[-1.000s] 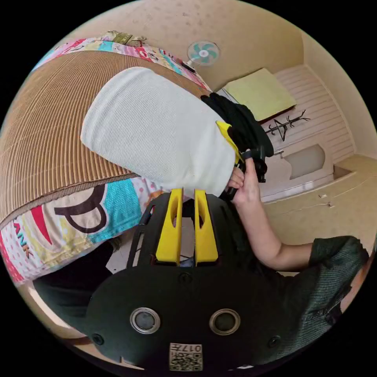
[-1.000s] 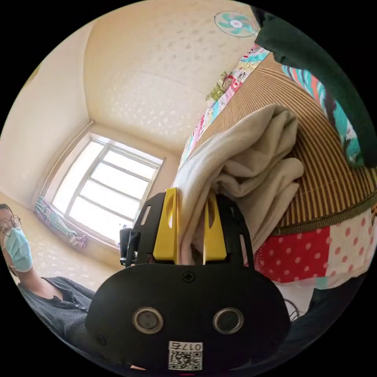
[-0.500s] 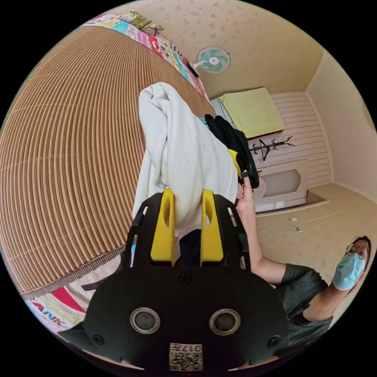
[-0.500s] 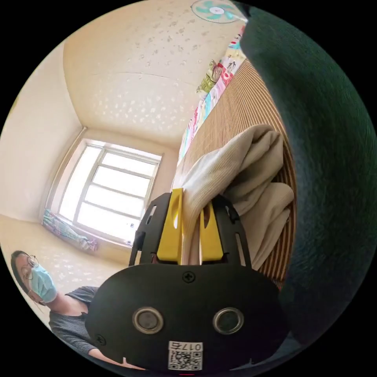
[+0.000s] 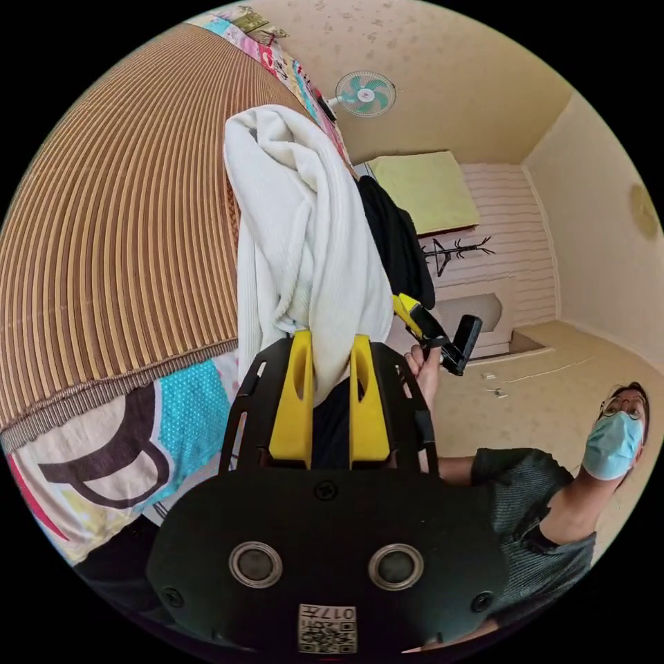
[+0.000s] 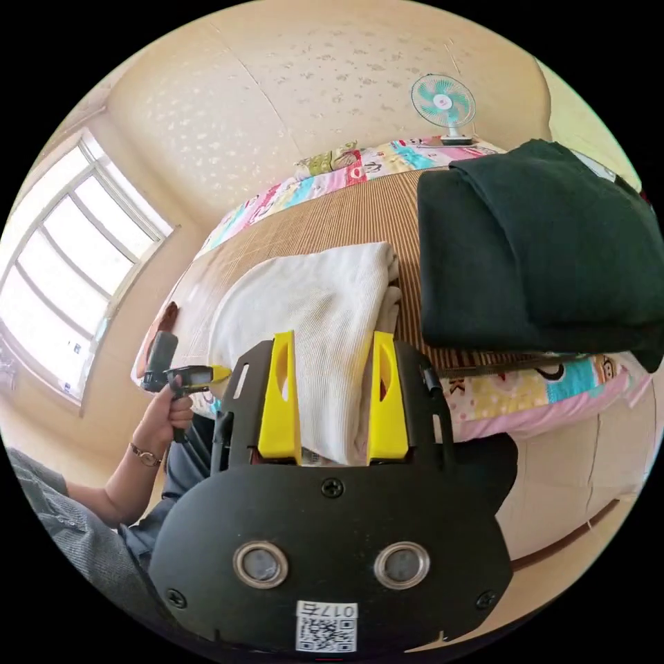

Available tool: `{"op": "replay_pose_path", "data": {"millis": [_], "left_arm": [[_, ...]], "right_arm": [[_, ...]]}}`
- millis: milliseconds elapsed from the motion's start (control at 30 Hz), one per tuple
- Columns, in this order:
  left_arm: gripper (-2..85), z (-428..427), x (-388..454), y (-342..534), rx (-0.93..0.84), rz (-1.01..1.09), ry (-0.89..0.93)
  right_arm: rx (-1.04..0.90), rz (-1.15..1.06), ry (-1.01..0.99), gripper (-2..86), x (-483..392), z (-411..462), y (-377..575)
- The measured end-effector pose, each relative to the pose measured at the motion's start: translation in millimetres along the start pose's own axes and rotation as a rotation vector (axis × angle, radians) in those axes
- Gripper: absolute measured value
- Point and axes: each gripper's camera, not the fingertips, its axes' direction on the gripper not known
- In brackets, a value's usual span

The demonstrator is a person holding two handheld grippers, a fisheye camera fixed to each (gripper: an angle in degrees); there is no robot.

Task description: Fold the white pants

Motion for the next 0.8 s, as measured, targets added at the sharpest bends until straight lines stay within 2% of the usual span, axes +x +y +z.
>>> {"op": "replay_pose_path", "data": {"millis": [33, 100, 267, 333, 367, 400, 467, 533, 600, 633, 800], "left_arm": [[7.9, -6, -7, 3, 0.0, -0.045, 0.057], [7.7, -11, -13, 12, 0.008, -0.106, 0.125], [6.8, 14, -34, 63, 0.014, -0.391, 0.52], [6.7, 25, -27, 80, 0.0, -0.447, 0.588], [6.7, 26, -16, 89, -0.007, -0.449, 0.567], [6.7, 25, -9, 92, -0.004, -0.436, 0.542], [6.7, 14, 29, 100, 0.022, -0.331, 0.37], [6.7, 4, 53, 103, 0.037, -0.289, 0.308], [6.7, -6, 70, 105, 0.044, -0.26, 0.318], [6.8, -10, 84, 106, 0.019, -0.221, 0.323], [7.9, -28, 172, 125, -0.022, 0.095, 0.23]], "right_arm": [[-0.004, 0.047, -0.044, 17.7, 7, -5, 11], [-0.063, 0.276, -0.209, 22.4, 42, -7, 56], [-0.159, 0.427, -0.482, 28.6, 97, 20, 83], [-0.16, 0.431, -0.621, 29.5, 110, 31, 75], [-0.143, 0.404, -0.763, 29.5, 115, 37, 67], [-0.151, 0.419, -0.821, 29.7, 119, 43, 61], [-0.158, 0.452, -0.82, 28.2, 126, 46, 56], [-0.148, 0.521, -0.906, 23.8, 138, 48, 62], [-0.099, 0.558, -1.226, 18.5, 148, 52, 74], [-0.087, 0.545, -1.257, 17.8, 147, 49, 76], [0.057, 0.232, -1.409, 14.0, 124, -19, 56]]}}
